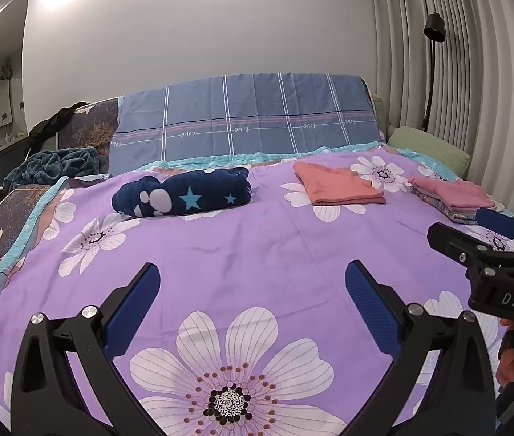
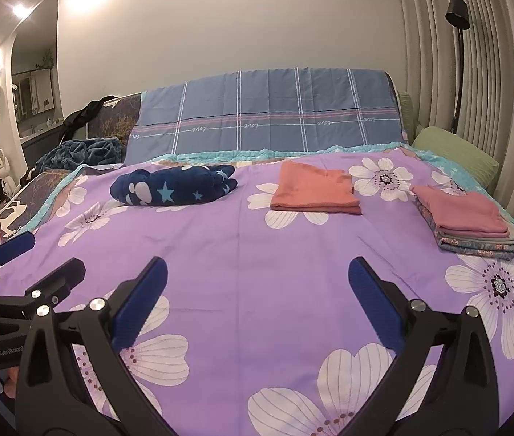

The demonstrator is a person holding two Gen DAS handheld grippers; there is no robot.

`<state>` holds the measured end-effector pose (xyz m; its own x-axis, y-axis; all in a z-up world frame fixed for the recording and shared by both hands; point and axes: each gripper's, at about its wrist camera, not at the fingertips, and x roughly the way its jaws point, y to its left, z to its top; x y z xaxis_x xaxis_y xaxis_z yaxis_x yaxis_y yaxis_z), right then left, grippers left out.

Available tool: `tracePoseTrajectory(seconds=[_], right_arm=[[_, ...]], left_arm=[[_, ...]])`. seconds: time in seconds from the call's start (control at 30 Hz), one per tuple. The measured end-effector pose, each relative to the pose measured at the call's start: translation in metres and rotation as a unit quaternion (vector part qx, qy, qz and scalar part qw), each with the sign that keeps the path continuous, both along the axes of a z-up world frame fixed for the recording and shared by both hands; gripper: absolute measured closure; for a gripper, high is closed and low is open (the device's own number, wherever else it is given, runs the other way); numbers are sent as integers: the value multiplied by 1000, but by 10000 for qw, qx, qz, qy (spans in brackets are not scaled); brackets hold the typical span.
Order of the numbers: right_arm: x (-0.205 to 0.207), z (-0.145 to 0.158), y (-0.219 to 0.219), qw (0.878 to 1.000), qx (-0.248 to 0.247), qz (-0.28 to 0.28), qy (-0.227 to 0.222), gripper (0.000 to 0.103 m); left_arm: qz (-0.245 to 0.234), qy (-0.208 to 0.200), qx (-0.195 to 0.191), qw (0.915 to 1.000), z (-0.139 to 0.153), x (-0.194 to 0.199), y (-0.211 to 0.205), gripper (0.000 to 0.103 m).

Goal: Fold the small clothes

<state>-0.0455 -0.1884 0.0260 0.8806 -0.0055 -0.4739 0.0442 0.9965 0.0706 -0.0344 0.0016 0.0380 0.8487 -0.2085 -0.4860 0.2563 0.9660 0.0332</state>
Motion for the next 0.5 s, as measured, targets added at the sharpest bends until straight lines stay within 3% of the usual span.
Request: tracePoseTrajectory(seconds=[0.5], right_arm=[[2, -4, 7, 9999, -109, 29, 67, 2]], left_arm=[[20, 5, 9, 10000, 0, 0, -1, 1]])
